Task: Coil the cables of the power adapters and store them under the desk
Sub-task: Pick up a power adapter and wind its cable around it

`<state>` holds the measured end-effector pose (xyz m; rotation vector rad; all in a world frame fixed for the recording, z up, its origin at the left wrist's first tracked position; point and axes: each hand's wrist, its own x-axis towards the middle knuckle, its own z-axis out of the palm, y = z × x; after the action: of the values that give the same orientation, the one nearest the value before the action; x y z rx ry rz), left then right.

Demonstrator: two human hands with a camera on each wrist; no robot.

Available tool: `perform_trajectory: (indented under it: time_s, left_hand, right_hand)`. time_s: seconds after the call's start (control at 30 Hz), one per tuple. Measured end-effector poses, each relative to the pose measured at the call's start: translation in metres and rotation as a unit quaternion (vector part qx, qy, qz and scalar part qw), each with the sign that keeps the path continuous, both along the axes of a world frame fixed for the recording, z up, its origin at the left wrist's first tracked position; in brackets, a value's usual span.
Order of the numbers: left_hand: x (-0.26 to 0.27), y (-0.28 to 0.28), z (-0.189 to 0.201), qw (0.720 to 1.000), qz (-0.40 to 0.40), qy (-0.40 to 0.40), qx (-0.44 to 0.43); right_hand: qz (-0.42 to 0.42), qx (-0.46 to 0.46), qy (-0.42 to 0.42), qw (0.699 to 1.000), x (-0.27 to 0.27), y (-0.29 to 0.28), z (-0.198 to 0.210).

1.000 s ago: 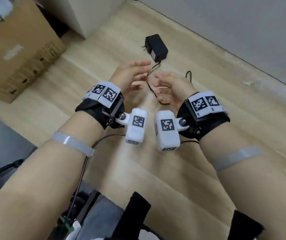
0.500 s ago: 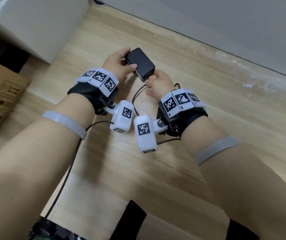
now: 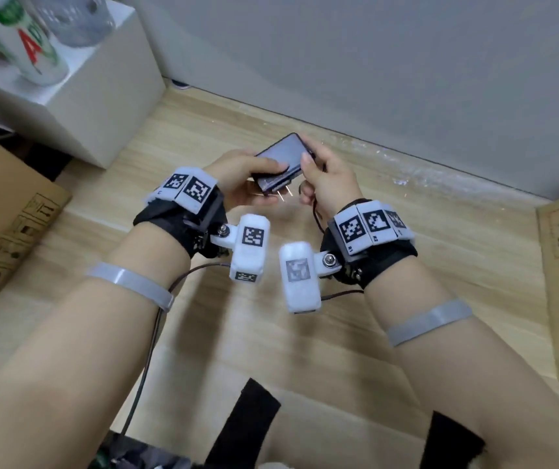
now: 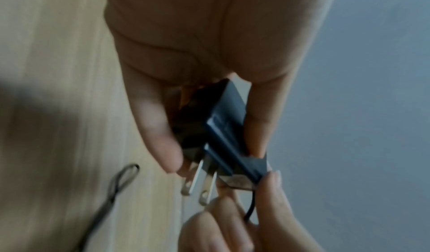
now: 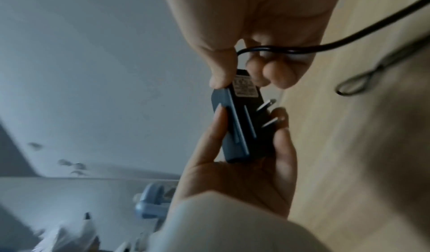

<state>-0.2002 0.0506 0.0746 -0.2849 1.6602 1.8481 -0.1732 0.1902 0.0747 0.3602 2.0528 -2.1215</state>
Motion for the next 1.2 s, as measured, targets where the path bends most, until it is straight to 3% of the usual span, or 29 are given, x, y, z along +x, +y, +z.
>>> perform_trajectory:
  time_s: [0.13,0.27,0.43,0.53,0.7,0.9,1.03,1.1,1.2]
  left_hand:
    - [0.025,0.028,0.040,0.991,0.036,0.016,0.132]
    - [0.044,0.051,0.080,0.971,0.037,0.024,0.236]
    - [0.056,0.070,0.118,0.962,-0.001,0.091,0.256]
    - [0.057,0.076,0.132,0.964,-0.014,0.149,0.222]
    - [0.053,0.078,0.142,0.959,-0.023,0.271,0.082]
    - [0.054,0.081,0.145,0.944,-0.065,0.322,0.022]
    - [0.054,0.087,0.146,0.919,-0.097,0.380,-0.032]
    - [0.055,0.088,0.145,0.919,-0.103,0.380,-0.032]
    - [0.056,0.087,0.143,0.940,-0.092,0.327,0.020]
  right_hand:
    - [-0.015,0.002,0.089,0.996,0.023,0.025,0.055]
    - [-0.083,0.000,0.173,0.981,0.045,0.051,0.092]
    - [-0.084,0.162,0.185,0.966,0.064,0.064,0.103]
    - [-0.016,0.234,0.151,0.960,0.074,0.062,0.104]
    - [0.022,0.302,0.123,0.945,0.082,0.065,0.115]
    - [0.085,0.378,0.095,0.917,0.085,0.073,0.124]
    - [0.093,0.412,0.089,0.902,0.086,0.076,0.126]
    - [0.099,0.429,0.089,0.894,0.089,0.079,0.127]
    - [0.101,0.417,0.092,0.898,0.091,0.083,0.124]
